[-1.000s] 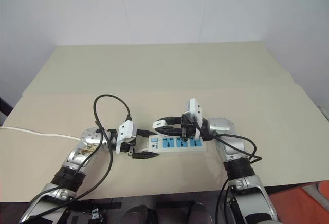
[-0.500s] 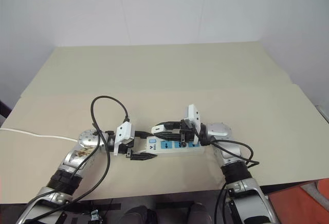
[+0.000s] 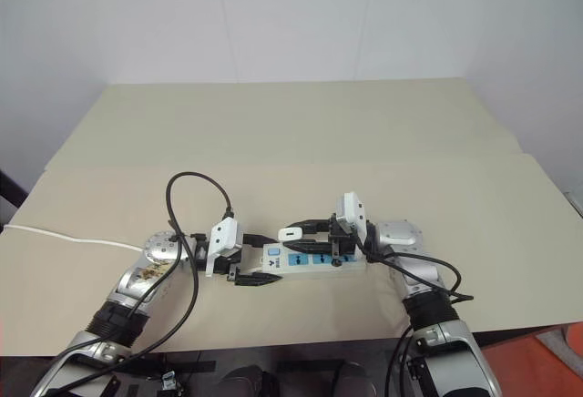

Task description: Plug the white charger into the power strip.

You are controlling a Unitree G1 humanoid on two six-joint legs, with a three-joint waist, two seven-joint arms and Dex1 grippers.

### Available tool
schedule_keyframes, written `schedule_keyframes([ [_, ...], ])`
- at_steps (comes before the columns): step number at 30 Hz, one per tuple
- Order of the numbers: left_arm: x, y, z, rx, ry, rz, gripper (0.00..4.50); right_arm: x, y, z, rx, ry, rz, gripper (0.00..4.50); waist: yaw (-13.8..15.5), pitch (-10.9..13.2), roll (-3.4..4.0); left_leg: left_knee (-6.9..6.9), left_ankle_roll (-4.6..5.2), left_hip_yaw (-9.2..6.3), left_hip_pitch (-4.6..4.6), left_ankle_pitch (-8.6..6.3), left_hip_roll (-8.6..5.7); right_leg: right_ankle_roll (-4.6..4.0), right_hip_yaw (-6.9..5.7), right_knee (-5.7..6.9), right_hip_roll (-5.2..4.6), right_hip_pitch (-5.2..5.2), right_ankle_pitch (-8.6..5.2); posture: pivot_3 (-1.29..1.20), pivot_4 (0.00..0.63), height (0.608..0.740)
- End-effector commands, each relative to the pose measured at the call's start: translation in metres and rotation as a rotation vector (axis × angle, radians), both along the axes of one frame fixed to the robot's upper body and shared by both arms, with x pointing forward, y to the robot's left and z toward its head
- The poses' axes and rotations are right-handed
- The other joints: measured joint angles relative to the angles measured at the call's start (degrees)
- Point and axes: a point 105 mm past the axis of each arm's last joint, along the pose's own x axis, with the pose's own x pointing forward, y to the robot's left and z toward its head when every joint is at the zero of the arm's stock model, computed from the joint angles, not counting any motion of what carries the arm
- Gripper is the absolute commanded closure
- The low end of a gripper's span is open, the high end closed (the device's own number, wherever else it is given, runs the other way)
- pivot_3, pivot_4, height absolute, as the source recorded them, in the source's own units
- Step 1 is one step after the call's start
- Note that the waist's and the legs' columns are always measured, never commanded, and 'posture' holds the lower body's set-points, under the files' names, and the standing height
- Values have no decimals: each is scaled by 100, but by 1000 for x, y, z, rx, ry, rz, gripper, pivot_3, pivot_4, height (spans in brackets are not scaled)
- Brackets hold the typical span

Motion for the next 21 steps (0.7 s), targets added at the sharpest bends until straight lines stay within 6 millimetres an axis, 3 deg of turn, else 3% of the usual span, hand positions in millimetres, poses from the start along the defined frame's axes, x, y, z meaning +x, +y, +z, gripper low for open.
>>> schedule_keyframes([
  [1, -2, 10, -7, 39, 25, 8, 1240, 2, -32, -24, -108, 64, -81, 3350, -2, 0, -1, 0, 0, 0, 4, 0, 0, 0, 2, 0, -1, 3, 0, 0, 150, 740],
  [5, -2, 10, -7, 37, 26, 9, 1240, 4, -45, -28, -157, 62, -93, 3350, 6, -2, -3, 0, 1, -1, 7, -1, 1, -1, 1, 0, -2, 6, 0, 0, 150, 740],
  [8, -3, 9, -7, 35, 28, 8, 1240, 5, -42, -25, -157, 47, -80, 3350, 11, -3, -4, 0, 4, -2, 6, -2, 0, 0, 0, -1, -4, 7, 0, 0, 150, 740],
  [17, -2, 8, -7, 31, 28, 5, 1240, 1, 15, -5, -104, -42, 76, 3350, -37, -3, -4, 0, 3, -1, 9, -2, 4, -4, 3, -1, -4, 2, -2, 0, 150, 740],
  [21, -2, 7, -7, 30, 27, 6, 1240, -2, 26, -4, -101, -44, 100, 3350, -60, -3, -4, 0, 1, 0, 13, -2, 8, -12, 5, 0, -3, -1, -7, 0, 150, 740],
])
